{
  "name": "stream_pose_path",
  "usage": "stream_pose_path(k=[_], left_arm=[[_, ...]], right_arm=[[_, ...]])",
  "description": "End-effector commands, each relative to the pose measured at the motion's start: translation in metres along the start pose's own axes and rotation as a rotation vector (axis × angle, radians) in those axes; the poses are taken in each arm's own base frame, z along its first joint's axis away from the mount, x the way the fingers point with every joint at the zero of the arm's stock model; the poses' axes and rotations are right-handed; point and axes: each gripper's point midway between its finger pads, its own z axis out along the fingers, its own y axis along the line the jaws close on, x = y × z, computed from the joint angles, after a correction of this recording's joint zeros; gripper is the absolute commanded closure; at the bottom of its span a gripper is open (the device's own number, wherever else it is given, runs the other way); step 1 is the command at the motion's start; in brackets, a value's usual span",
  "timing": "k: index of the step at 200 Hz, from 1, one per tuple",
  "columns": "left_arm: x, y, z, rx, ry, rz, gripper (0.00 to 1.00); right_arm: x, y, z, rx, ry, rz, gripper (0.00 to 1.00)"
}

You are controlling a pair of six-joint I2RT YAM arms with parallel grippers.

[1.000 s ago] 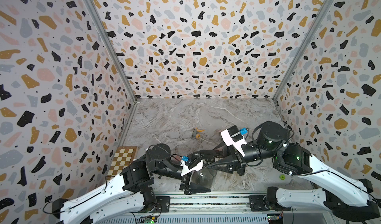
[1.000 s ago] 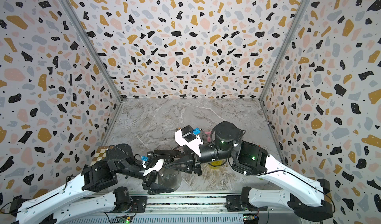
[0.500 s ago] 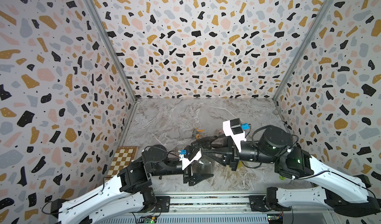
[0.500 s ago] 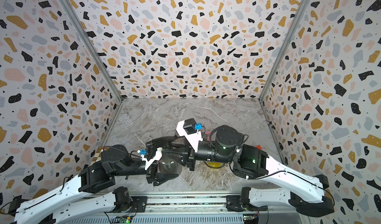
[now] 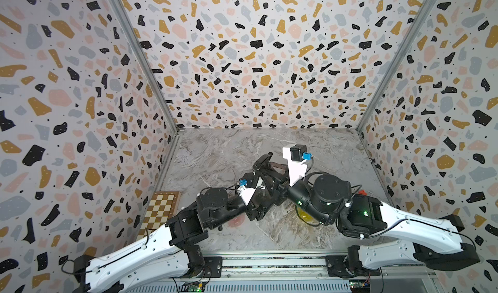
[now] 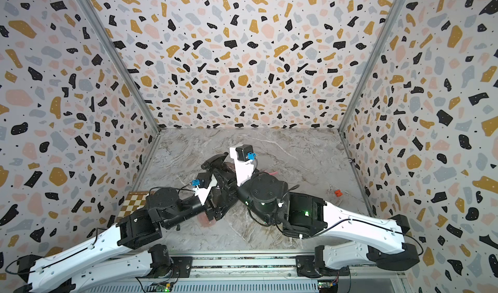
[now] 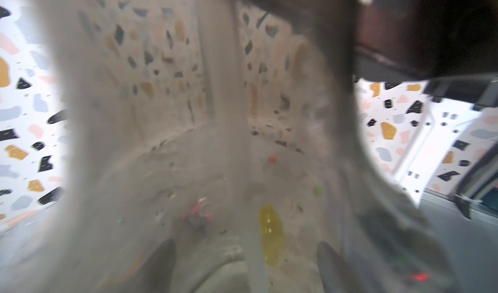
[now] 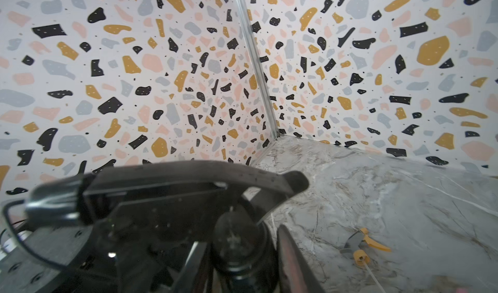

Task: Attach spray nozzles to spray bottles
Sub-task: Screw the spray nozzle on the spray bottle.

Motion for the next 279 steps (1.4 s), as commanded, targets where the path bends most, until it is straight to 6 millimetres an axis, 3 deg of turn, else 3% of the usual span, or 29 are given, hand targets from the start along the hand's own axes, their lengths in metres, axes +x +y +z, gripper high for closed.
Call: stream_pose_path(k=[1, 13, 26, 55, 68, 86, 104, 124, 185, 237, 279], left_arm=[[-0.034, 0.007, 0.005, -0.043, -0.126, 0.049, 1.0], [-0.033, 0.003, 0.002, -0.021, -0.12, 0.05, 1.0], [-0.033, -0.002, -0.002, 0.01, -0.119, 0.052, 1.0], [-0.033, -0.013, -0.016, 0.077, -0.112, 0.052, 1.0], [-0.033, -0.03, -0.025, 0.177, -0.108, 0.055, 1.0], [-0.03, -0.058, -0.039, 0.35, -0.085, 0.07, 1.0], [-0.027, -0.085, -0.057, 0.525, -0.073, 0.088, 1.0], [-0.028, -0.098, -0.073, 0.617, -0.089, 0.083, 1.0], [-0.02, -0.111, -0.08, 0.712, -0.032, 0.087, 1.0], [-0.019, -0.111, -0.081, 0.718, -0.024, 0.096, 1.0], [-0.021, -0.105, -0.078, 0.672, -0.04, 0.097, 1.0]], right_arm=[[0.075, 0.048, -0.006, -0.181, 0.258, 0.027, 0.76], [0.059, 0.046, -0.018, -0.204, 0.223, 0.0, 0.55], [0.043, 0.043, -0.033, -0.238, 0.194, -0.033, 0.4], [0.017, 0.046, -0.077, -0.39, 0.166, -0.115, 0.26], [0.014, 0.052, -0.094, -0.482, 0.179, -0.155, 0.23], [0.011, 0.058, -0.111, -0.604, 0.201, -0.182, 0.22], [0.008, 0.055, -0.114, -0.642, 0.207, -0.205, 0.22], [0.002, 0.049, -0.117, -0.665, 0.198, -0.231, 0.22], [0.002, 0.063, -0.11, -0.75, 0.198, -0.254, 0.23], [-0.006, 0.075, -0.111, -0.837, 0.165, -0.221, 0.35], [0.001, 0.073, -0.106, -0.833, 0.188, -0.201, 0.46]])
